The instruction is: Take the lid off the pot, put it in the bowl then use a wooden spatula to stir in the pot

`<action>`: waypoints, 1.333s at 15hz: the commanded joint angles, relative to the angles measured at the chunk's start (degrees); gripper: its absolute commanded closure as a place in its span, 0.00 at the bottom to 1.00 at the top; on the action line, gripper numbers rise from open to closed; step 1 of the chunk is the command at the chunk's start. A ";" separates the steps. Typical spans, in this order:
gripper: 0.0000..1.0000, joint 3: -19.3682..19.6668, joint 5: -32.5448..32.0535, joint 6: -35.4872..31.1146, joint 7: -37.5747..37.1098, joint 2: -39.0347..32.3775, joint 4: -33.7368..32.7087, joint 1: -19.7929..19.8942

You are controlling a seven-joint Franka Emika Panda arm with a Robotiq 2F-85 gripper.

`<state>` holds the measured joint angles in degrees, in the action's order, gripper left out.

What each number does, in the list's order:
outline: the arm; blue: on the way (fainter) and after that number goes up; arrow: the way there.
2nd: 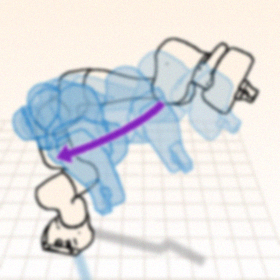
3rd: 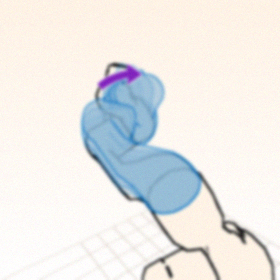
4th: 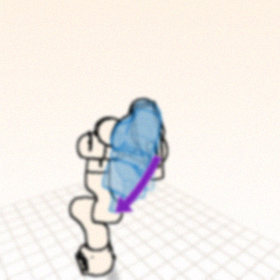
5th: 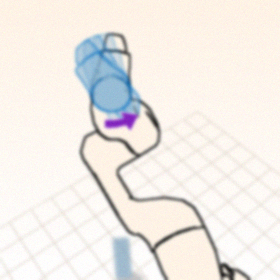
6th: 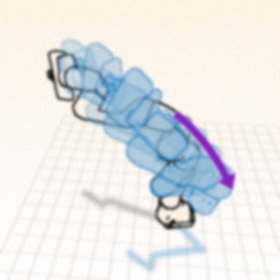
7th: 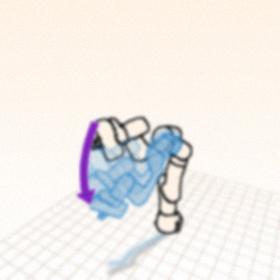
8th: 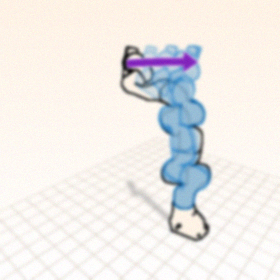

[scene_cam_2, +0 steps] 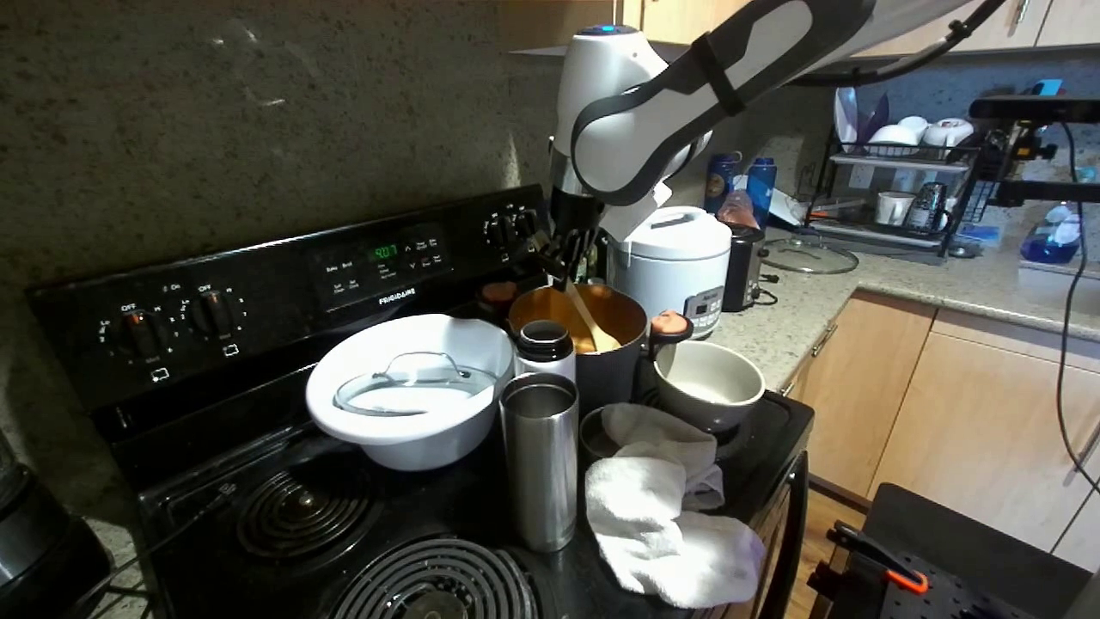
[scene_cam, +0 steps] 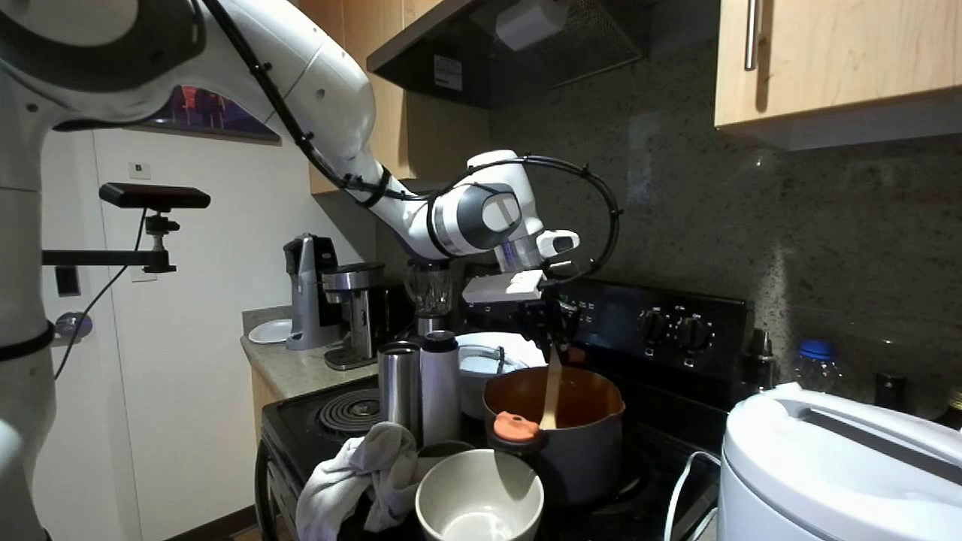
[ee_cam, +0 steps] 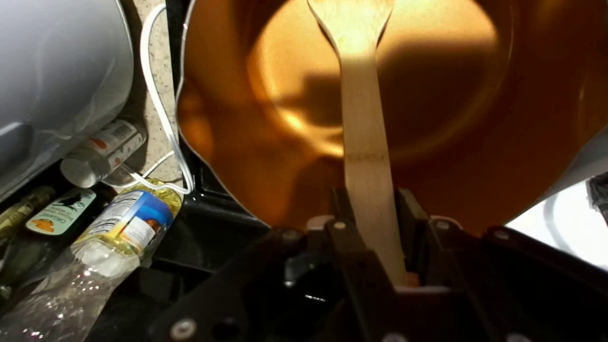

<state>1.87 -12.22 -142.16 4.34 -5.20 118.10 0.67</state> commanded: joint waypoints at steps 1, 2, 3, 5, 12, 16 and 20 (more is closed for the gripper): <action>0.92 -0.01 1.34 -3.50 -1.90 0.63 0.10 0.32; 0.92 -0.04 1.44 -4.36 -1.99 0.66 -0.03 0.33; 0.92 -0.11 1.87 -5.38 -1.88 0.77 -0.05 0.35; 0.92 -0.21 2.54 -7.09 -2.16 0.90 -0.16 0.29; 0.92 -1.42 11.16 -3.13 0.13 0.91 -2.52 0.17; 0.92 -0.69 5.21 -3.29 -2.62 1.02 -4.24 -0.15; 0.92 -0.78 3.66 -6.61 -2.88 1.17 -4.65 -0.16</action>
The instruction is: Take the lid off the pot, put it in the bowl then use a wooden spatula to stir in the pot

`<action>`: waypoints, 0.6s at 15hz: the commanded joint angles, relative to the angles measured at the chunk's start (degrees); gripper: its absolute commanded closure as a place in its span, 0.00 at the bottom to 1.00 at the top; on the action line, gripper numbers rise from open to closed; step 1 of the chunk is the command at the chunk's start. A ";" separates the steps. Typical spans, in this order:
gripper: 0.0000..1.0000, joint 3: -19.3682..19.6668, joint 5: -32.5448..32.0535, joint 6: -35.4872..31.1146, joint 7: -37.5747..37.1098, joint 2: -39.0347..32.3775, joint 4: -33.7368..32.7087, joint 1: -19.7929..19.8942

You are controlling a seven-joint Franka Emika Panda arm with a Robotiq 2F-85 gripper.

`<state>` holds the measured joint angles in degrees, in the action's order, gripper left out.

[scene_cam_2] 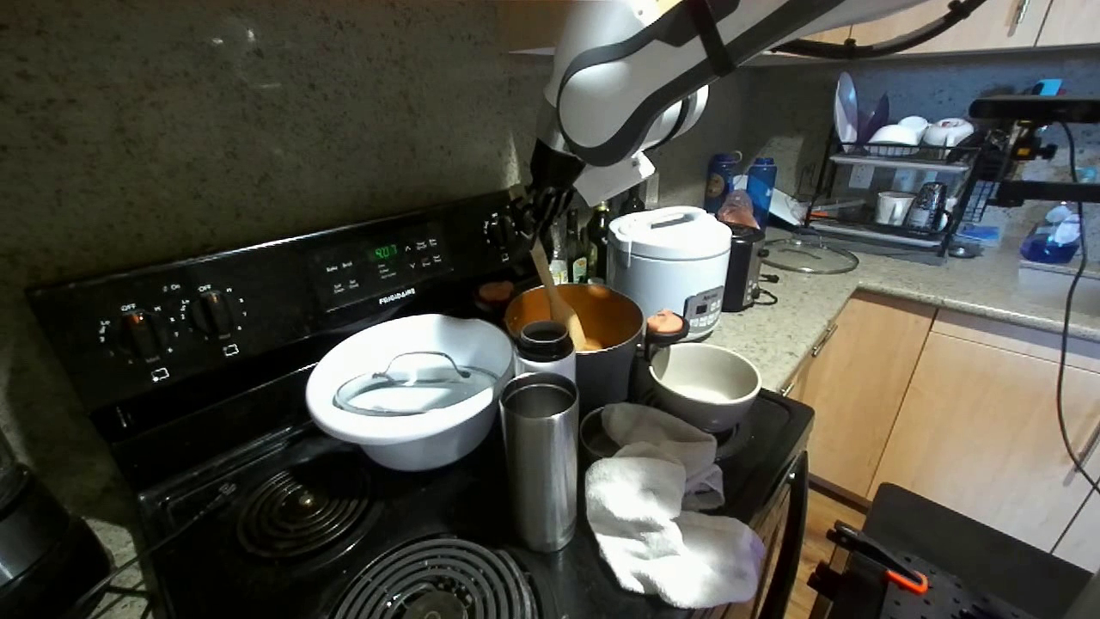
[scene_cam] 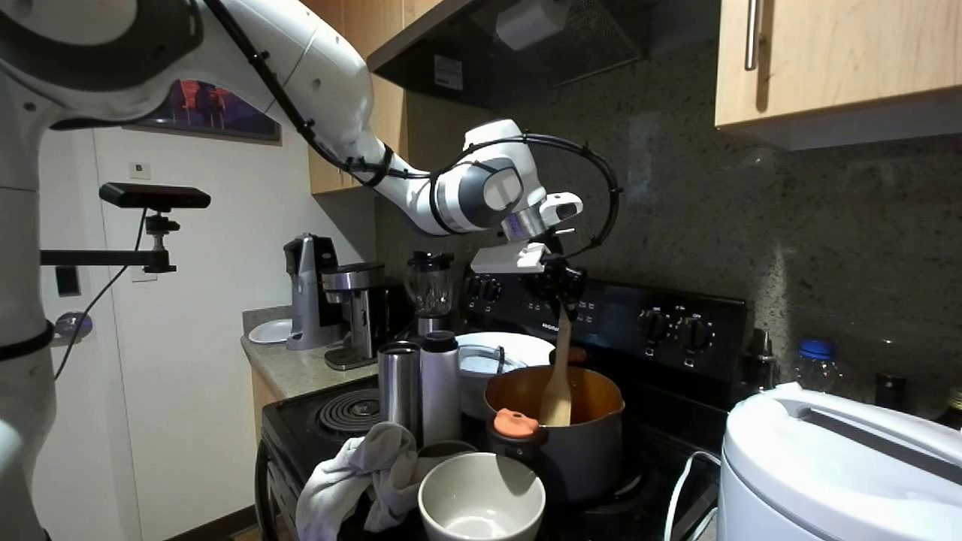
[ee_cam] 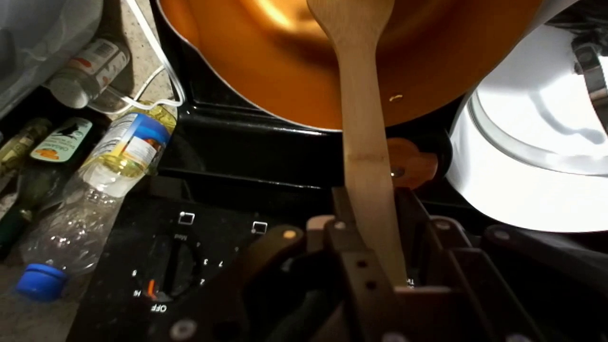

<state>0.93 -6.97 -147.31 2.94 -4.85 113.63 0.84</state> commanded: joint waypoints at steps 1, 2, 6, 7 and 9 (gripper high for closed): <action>0.92 0.00 -0.44 -2.47 -0.98 0.85 0.03 -0.22; 0.92 -0.20 1.05 -3.20 -0.31 0.77 0.16 -0.11; 0.92 -0.90 7.24 0.15 2.35 0.62 -0.74 0.15; 0.92 -0.76 7.09 1.91 1.91 0.72 -1.28 0.10; 0.92 -0.06 3.91 4.39 -0.03 0.84 -2.16 -0.02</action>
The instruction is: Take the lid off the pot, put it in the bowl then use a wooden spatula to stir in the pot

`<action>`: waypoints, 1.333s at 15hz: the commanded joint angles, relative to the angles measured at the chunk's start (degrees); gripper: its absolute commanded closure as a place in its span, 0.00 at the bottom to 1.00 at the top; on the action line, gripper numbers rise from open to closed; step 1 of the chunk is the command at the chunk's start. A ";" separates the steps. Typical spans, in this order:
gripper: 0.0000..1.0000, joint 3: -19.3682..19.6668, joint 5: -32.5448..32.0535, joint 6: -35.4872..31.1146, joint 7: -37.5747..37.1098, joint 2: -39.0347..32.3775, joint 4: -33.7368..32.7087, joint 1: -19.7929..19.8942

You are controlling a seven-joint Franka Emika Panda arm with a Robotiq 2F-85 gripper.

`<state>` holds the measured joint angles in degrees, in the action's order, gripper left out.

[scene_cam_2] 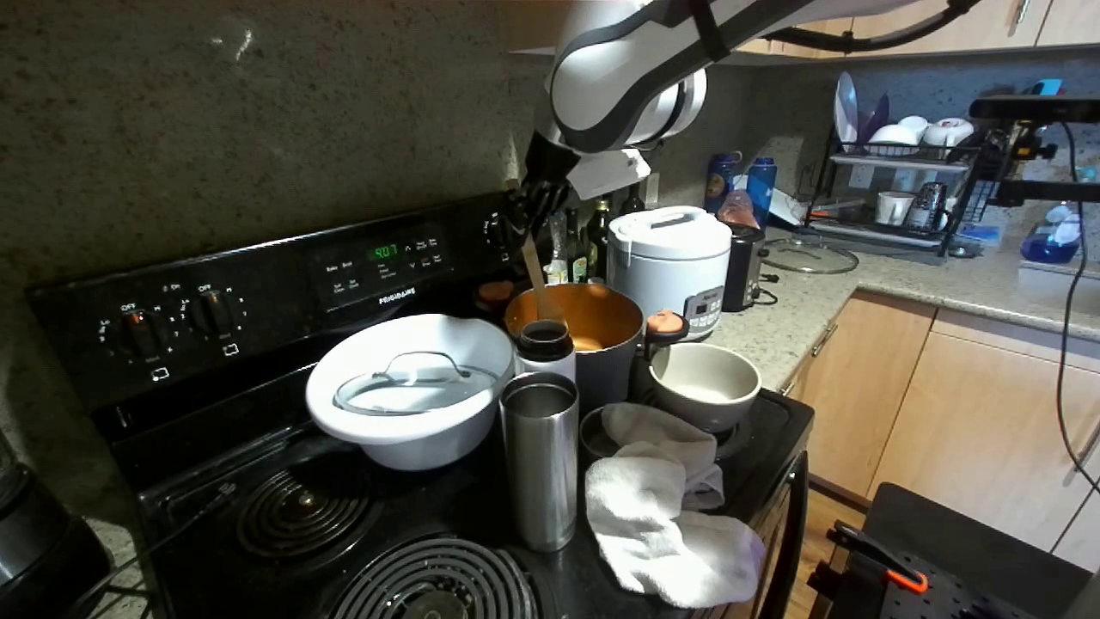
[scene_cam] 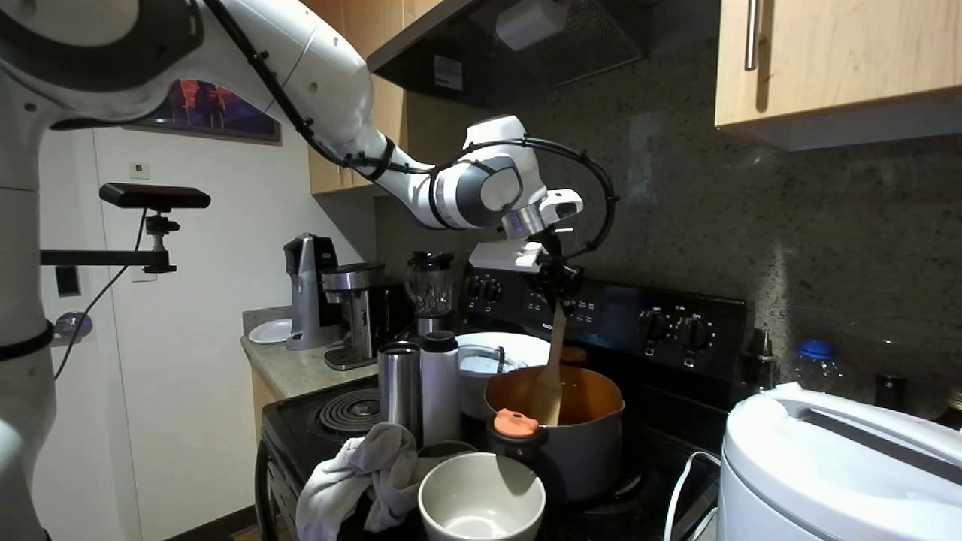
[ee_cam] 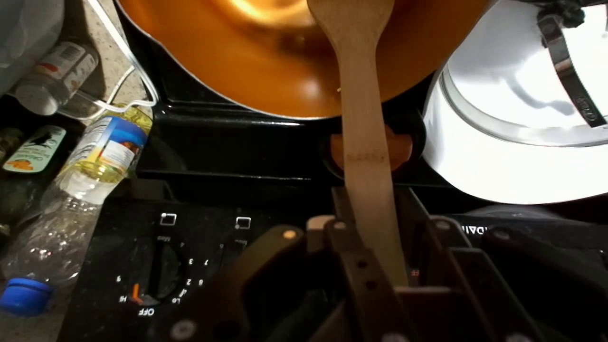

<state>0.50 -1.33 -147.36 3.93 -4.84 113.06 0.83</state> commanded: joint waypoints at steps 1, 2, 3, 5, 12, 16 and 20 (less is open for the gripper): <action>0.92 0.68 -3.74 5.18 -1.96 0.92 -2.02 -0.11; 0.92 1.01 -6.35 5.57 -3.23 0.95 -2.45 -0.27; 0.92 1.29 -9.11 5.35 -4.77 1.01 -2.76 -0.41; 0.92 1.44 -12.59 3.18 -6.40 1.01 -2.90 -0.48; 0.92 0.13 -9.41 -1.29 -5.46 1.27 -2.18 -0.78; 0.92 -0.62 -2.91 6.04 -1.45 1.53 -3.93 -0.67; 0.92 0.12 -9.24 13.77 -4.08 2.55 -6.79 -0.95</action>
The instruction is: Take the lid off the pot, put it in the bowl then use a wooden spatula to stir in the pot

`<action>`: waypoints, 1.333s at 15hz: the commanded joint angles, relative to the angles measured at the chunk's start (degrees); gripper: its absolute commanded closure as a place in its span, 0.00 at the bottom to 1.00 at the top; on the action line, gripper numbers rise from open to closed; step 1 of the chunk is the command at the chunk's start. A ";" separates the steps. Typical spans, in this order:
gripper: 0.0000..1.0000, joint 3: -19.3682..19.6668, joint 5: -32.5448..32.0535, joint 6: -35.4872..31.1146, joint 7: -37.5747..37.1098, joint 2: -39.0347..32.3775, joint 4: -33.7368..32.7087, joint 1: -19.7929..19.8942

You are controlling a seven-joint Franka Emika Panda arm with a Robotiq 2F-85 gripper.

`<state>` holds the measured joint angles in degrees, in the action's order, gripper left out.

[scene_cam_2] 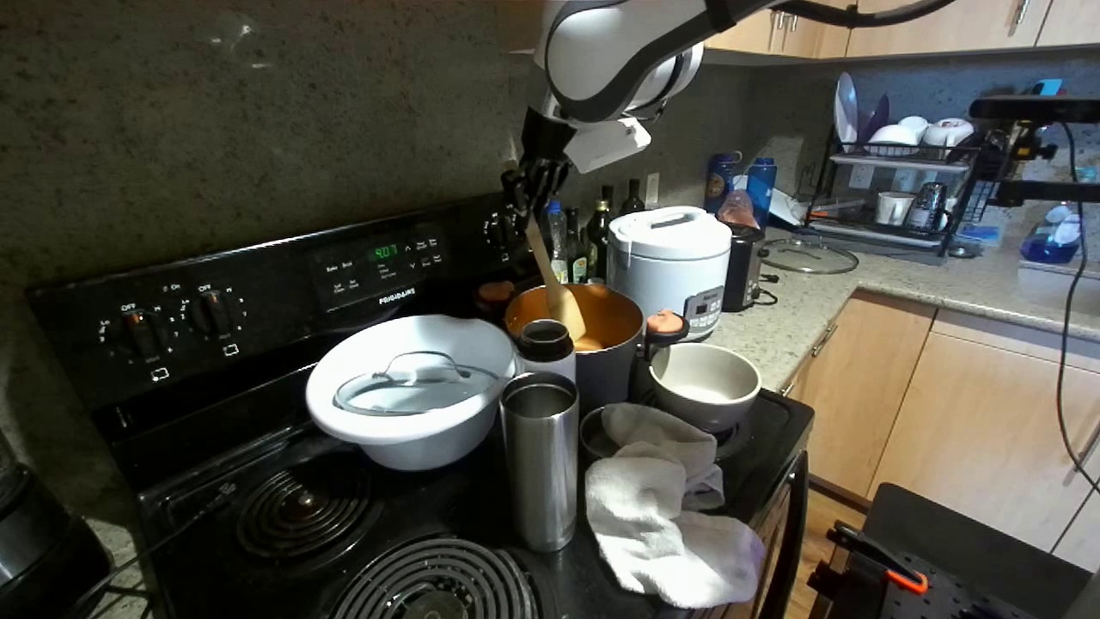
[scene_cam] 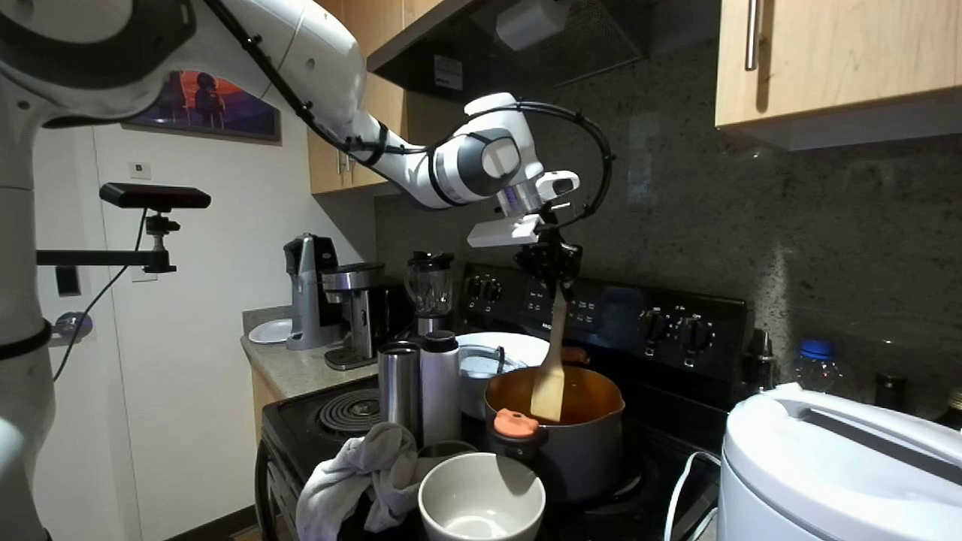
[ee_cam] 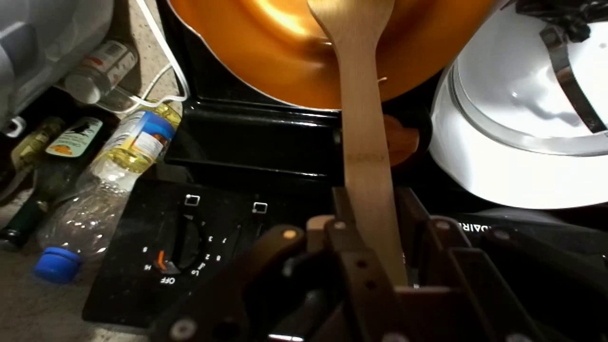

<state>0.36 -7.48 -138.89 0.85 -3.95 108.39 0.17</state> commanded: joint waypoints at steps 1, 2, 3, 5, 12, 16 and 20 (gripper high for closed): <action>0.92 0.14 -3.88 6.00 -0.77 1.95 -2.81 -0.38; 0.92 -0.10 -3.57 5.36 -0.01 2.43 -3.05 -0.42; 0.92 -0.27 -3.17 4.78 0.23 2.81 -3.44 -0.51; 0.92 -0.78 0.00 2.21 2.08 3.74 -3.54 -0.72; 0.92 -2.39 16.88 -6.31 11.06 2.96 -5.12 -2.35; 0.92 -3.39 23.42 -11.67 14.31 0.33 -5.01 -2.77; 0.92 -4.74 29.21 -15.72 18.43 -3.88 -5.03 -2.99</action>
<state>-3.32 17.30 -151.61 15.53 -4.91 104.07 -2.75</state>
